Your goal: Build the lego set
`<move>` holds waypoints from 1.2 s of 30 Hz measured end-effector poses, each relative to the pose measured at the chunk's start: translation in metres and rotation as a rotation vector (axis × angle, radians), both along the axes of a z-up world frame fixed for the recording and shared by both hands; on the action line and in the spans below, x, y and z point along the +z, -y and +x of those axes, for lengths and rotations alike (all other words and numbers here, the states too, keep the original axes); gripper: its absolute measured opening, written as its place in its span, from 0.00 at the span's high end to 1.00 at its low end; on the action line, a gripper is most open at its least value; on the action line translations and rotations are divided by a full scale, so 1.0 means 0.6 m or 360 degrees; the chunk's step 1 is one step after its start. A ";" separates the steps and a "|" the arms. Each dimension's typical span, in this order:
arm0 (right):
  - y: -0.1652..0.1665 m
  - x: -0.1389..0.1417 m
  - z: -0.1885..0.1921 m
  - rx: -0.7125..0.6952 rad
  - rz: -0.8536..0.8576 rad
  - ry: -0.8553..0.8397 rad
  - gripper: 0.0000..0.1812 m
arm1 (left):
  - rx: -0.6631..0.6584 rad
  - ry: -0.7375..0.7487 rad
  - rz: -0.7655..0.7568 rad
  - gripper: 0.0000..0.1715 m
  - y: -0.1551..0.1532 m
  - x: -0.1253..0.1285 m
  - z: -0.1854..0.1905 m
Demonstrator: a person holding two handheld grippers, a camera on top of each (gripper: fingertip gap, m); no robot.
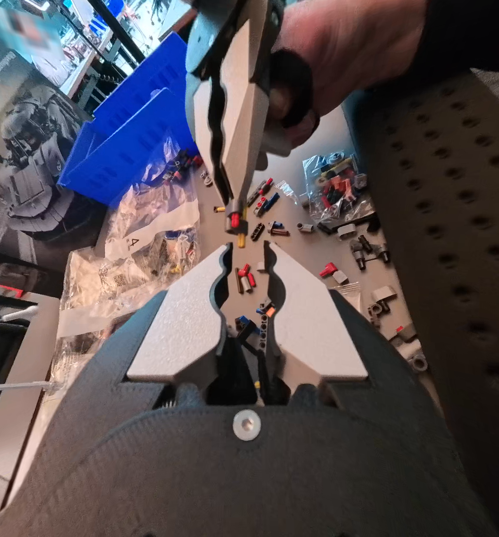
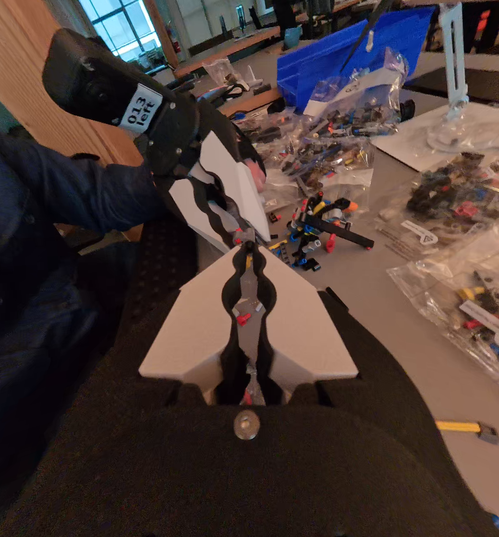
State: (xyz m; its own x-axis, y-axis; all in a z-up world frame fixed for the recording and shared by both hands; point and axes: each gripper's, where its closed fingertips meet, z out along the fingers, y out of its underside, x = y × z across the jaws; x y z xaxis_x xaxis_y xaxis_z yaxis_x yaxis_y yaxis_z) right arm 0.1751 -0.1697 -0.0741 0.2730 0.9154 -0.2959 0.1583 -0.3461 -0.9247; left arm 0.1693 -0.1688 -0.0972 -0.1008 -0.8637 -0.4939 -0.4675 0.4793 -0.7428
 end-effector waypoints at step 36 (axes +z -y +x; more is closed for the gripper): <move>0.006 0.004 -0.003 0.0040 -0.0078 -0.0087 0.98 | 0.0026 0.0075 0.0054 0.98 0.002 0.018 0.004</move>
State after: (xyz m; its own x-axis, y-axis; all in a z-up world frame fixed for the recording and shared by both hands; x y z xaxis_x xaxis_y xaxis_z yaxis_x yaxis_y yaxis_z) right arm 0.1736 -0.1731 -0.0714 0.2320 0.9058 -0.3545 0.1172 -0.3879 -0.9142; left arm 0.1719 -0.1700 -0.0866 -0.0628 -0.8477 -0.5268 -0.4402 0.4972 -0.7477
